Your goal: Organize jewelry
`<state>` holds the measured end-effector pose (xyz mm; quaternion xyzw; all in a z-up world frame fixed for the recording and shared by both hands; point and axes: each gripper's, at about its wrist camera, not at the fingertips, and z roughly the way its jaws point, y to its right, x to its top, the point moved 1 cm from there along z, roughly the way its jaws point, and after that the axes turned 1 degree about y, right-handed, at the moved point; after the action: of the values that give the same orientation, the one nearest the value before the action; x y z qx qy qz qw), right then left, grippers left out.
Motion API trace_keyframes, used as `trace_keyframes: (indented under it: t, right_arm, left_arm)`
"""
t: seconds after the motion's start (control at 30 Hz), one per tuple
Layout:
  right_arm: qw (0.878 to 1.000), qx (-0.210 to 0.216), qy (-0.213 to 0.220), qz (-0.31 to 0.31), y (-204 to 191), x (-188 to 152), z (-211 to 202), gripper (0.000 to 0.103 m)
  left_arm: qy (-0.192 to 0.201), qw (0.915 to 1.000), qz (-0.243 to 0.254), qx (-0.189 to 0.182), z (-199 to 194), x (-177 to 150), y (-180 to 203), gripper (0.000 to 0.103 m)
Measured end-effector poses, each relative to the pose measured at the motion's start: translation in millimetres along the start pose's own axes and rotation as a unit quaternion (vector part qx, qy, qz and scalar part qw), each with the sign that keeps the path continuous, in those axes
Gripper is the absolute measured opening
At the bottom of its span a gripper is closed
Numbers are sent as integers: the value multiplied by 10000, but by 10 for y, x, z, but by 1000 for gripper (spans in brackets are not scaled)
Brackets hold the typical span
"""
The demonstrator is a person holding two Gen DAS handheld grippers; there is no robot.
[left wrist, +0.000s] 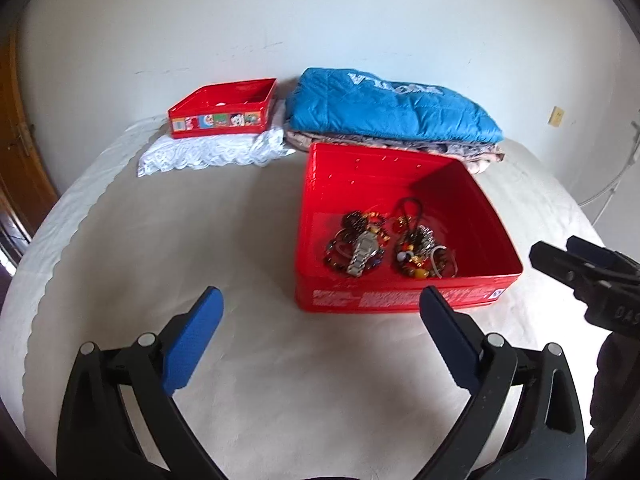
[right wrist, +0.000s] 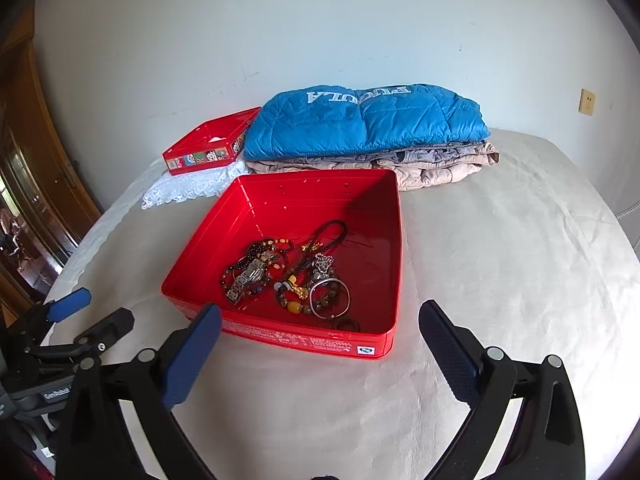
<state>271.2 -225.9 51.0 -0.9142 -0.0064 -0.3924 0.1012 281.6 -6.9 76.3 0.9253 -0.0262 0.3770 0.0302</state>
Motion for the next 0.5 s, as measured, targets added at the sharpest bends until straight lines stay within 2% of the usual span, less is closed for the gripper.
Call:
trace_keyframes:
  t: [0.5]
  right_arm:
    - [9990,104,-423,66,-31,-145,129,99]
  left_arm:
    - [30,9998,-27,195,29,-18,-31,98]
